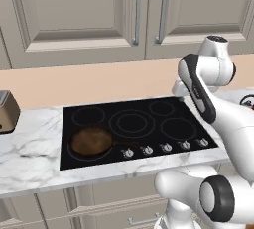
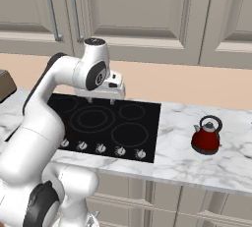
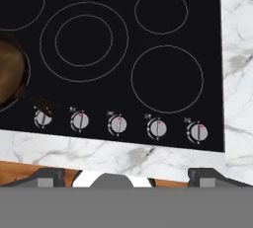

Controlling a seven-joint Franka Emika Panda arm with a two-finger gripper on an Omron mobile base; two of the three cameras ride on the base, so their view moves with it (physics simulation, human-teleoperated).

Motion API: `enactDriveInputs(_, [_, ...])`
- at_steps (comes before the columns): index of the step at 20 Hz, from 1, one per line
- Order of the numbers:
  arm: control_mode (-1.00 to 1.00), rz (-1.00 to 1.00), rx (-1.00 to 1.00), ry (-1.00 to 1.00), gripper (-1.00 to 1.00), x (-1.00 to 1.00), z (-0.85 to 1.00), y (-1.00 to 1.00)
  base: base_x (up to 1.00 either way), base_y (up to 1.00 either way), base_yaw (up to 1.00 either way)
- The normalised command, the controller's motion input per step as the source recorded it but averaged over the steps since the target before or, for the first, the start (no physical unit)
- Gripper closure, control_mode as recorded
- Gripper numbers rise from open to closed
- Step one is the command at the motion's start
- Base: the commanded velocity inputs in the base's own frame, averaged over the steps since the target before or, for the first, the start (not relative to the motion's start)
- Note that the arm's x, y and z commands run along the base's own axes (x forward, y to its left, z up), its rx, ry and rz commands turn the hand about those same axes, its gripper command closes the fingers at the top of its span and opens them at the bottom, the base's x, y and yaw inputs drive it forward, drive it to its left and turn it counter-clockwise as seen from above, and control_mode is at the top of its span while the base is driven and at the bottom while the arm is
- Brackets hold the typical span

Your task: Pick the kettle from the counter and place it on a stove burner. Then turn the burner on.

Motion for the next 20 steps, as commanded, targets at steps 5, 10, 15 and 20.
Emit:
enactDriveInputs(5, [-1.00, 0.00, 0.00, 0.00, -1.00, -0.13, -0.16, -0.47, 0.00, 0.00, 0.00])
enactDriveInputs(10, [-1.00, 0.00, 0.00, 0.00, -1.00, -0.10, -0.16, -0.46, 0.00, 0.00, 0.00])
enactDriveInputs(15, [-1.00, 0.01, 0.00, 0.00, -1.00, -0.08, -0.22, -0.45, 0.00, 0.00, 0.00])
enactDriveInputs(20, [-1.00, 0.01, 0.00, -0.01, -1.00, -0.03, -0.26, -0.36, 0.00, 0.00, 0.00])
